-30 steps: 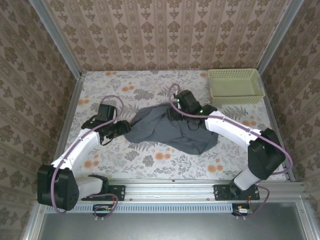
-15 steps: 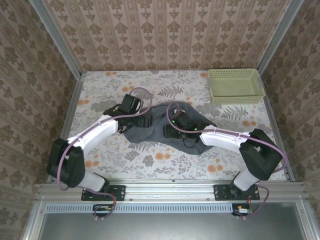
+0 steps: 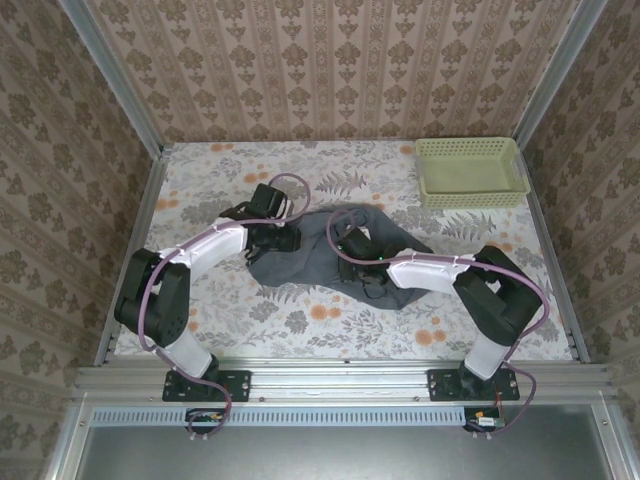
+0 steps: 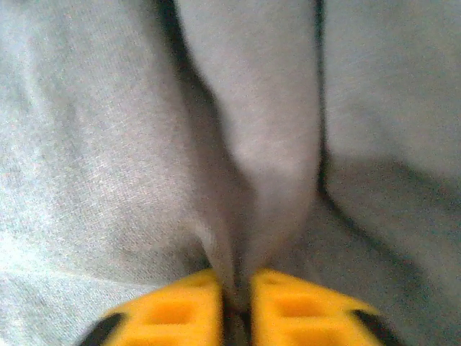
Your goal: Fold the inside-out t-shirt
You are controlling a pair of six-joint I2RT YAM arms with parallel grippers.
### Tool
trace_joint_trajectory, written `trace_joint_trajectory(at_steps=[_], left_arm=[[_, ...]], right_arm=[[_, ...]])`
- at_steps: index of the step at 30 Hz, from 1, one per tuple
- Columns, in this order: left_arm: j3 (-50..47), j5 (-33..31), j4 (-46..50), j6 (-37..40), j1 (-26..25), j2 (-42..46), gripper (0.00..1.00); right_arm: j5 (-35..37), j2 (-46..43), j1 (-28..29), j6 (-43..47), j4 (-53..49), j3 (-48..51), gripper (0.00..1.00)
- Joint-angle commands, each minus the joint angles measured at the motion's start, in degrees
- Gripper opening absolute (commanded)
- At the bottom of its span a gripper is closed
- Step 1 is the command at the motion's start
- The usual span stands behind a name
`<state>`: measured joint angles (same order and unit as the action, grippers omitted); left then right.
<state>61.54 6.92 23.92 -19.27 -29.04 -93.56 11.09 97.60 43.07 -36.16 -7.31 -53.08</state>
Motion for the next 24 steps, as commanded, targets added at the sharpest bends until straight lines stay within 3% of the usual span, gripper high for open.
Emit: trace_joint_trajectory(at_steps=[1, 3, 5, 18, 21, 23, 24], left_arm=[[0.35, 1.72, 0.55, -0.12, 0.47, 1.09, 0.25], [0.12, 1.35, 1.24, -0.63, 0.52, 2.19, 0.09], [-0.69, 1.17, 1.31, -1.22, 0.55, 4.27, 0.00], [-11.62, -2.26, -0.92, -9.66, 2.53, 42.84, 0.00], [-13.08, -2.77, 0.41, -11.41, 6.11, 42.67, 0.00], [-14.08, 1.76, 0.32, -12.46, 9.35, 37.83, 0.00], [-14.54, 3.60, -0.49, -12.75, 10.18, 35.30, 0.00]], right_arm=[[5.96, -3.80, -0.32, 2.18, -4.44, -0.94, 0.00], [7.17, -5.82, -0.96, 3.21, -5.39, -0.17, 0.00], [8.37, -8.19, -1.59, 4.23, -5.71, 0.71, 0.00], [5.00, -28.93, -12.52, 12.99, -9.55, 3.38, 0.00], [4.19, -27.53, -14.05, 13.85, -9.85, 3.14, 0.00], [3.16, -22.99, -14.93, 13.78, -10.53, 2.16, 0.00], [2.85, -20.53, -14.94, 14.08, -10.13, 1.74, 0.06]])
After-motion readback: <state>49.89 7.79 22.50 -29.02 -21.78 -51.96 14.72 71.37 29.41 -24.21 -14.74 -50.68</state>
